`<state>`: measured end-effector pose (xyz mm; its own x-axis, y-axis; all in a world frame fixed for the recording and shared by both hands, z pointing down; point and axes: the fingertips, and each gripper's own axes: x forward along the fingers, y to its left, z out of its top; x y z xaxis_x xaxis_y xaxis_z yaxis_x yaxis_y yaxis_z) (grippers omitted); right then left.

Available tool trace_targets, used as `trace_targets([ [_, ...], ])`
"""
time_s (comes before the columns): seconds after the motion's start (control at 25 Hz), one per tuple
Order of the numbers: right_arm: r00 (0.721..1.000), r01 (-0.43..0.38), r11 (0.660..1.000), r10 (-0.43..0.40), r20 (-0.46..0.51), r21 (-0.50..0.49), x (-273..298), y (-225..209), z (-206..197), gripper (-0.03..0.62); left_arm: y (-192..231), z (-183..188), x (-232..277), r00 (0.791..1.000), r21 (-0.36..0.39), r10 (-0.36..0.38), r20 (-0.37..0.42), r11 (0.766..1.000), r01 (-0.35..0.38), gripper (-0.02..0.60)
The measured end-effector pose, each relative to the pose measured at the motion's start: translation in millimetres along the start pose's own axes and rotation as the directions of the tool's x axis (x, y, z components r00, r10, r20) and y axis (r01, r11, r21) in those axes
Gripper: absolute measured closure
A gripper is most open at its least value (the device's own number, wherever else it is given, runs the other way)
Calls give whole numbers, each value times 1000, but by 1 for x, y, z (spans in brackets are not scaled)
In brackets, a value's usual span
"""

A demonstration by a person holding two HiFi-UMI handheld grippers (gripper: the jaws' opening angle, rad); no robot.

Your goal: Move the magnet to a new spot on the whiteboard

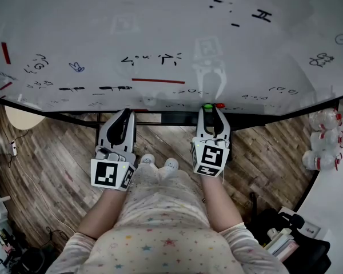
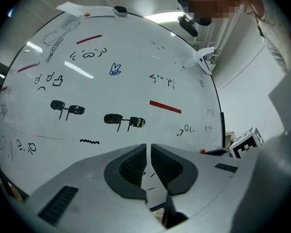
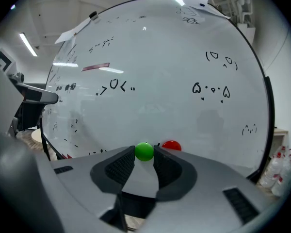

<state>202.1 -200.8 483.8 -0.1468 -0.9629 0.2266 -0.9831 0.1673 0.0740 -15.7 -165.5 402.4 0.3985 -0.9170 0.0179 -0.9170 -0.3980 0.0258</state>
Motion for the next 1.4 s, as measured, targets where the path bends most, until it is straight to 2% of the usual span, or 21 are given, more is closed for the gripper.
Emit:
trace_targets([
  [1.4,1000,-8,1000,8,-4,-5,2,2,1,470,-3,4,0,1000,6,-4,8,1000,4,545],
])
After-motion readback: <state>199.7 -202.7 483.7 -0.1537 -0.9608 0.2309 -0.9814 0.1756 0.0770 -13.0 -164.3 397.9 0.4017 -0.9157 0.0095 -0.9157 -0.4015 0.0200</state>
